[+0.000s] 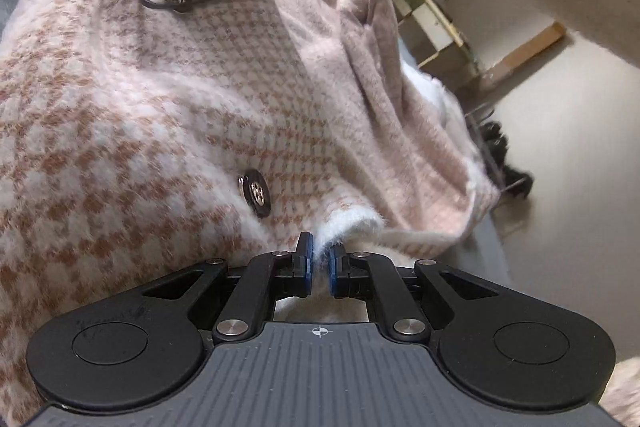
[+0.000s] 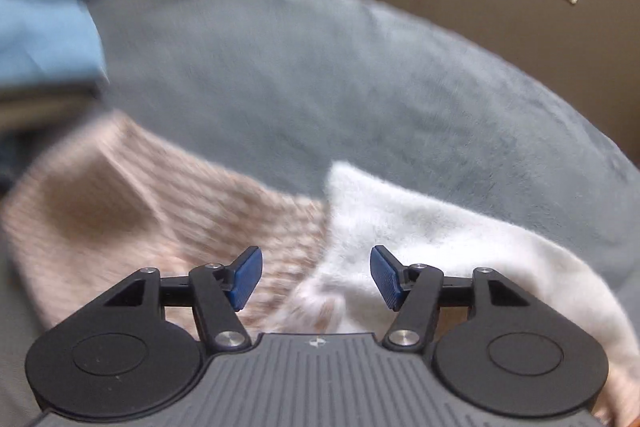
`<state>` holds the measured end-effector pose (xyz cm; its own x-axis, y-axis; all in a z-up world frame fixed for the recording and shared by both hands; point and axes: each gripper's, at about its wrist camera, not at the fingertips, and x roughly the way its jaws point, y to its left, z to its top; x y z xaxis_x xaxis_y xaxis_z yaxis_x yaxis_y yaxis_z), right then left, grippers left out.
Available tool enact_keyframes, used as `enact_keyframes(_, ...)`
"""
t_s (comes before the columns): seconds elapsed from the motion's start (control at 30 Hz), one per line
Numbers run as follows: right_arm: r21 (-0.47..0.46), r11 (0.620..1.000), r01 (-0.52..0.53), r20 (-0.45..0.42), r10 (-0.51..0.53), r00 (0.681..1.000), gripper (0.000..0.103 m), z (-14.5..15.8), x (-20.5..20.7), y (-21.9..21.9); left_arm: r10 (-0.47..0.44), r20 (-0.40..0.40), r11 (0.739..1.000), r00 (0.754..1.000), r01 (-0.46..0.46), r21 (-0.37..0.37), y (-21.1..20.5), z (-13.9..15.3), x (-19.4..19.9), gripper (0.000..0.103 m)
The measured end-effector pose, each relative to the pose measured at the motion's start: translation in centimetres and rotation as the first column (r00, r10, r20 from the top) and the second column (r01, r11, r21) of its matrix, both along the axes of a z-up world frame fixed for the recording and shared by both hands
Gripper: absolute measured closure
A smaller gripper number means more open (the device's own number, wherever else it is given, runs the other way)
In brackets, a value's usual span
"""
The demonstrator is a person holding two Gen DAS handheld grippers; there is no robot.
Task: Fold clothes
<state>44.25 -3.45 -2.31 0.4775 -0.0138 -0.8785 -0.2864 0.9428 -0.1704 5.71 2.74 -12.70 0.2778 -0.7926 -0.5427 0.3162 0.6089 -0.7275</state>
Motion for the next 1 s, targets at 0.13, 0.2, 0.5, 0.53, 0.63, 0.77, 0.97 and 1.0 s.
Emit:
enact_keyframes(0.13, 0.091, 0.995, 0.049, 0.023, -0.051, 0.998, 0.091, -0.2, -0.7, -3.0, 0.02, -0.029, 0.997, 0.999, -0.023, -0.08, 1.1, -0.2, 0.3, 0.097)
enact_keyframes(0.2, 0.222, 0.971, 0.091, 0.064, -0.108, 0.992, 0.092, 0.9, -2.0, -5.5, 0.027, -0.032, 0.993, 0.999, -0.03, -0.112, 1.4, -0.1, 0.4, 0.097)
enact_keyframes(0.5, 0.786, 0.462, 0.41, -0.125, -0.531, 0.838, 0.093, -1.2, -9.3, -22.7, 0.03, -0.034, 0.984, 0.999, -0.036, -0.176, 1.6, 0.3, -0.1, 0.097)
enact_keyframes(0.53, 0.798, 0.424, 0.428, -0.157, -0.539, 0.828, 0.093, -2.0, -9.4, -23.3, 0.03, -0.03, 0.984, 0.999, -0.034, -0.172, 1.5, 0.4, -0.2, 0.097)
enact_keyframes(0.63, 0.808, 0.388, 0.442, -0.195, -0.533, 0.824, 0.093, -3.3, -9.3, -24.1, 0.028, -0.017, 0.987, 0.999, -0.031, -0.159, 1.1, 0.7, -0.4, 0.097)
enact_keyframes(0.77, 0.749, 0.515, 0.417, -0.133, -0.5, 0.856, 0.093, -2.5, -7.5, -23.1, 0.023, -0.008, 0.988, 1.0, -0.024, -0.156, 0.1, 1.0, -0.4, 0.097)
enact_keyframes(0.97, 0.636, 0.531, 0.56, -0.203, -0.586, 0.785, 0.094, -4.7, -7.6, -24.7, 0.036, -0.03, 0.986, 0.999, -0.041, -0.161, 0.4, 0.6, -0.1, 0.097)
enact_keyframes(1.0, 0.658, 0.509, 0.556, -0.215, -0.58, 0.786, 0.094, -5.2, -8.0, -25.1, 0.038, -0.039, 0.985, 0.999, -0.044, -0.165, 0.5, 0.5, 0.0, 0.097)
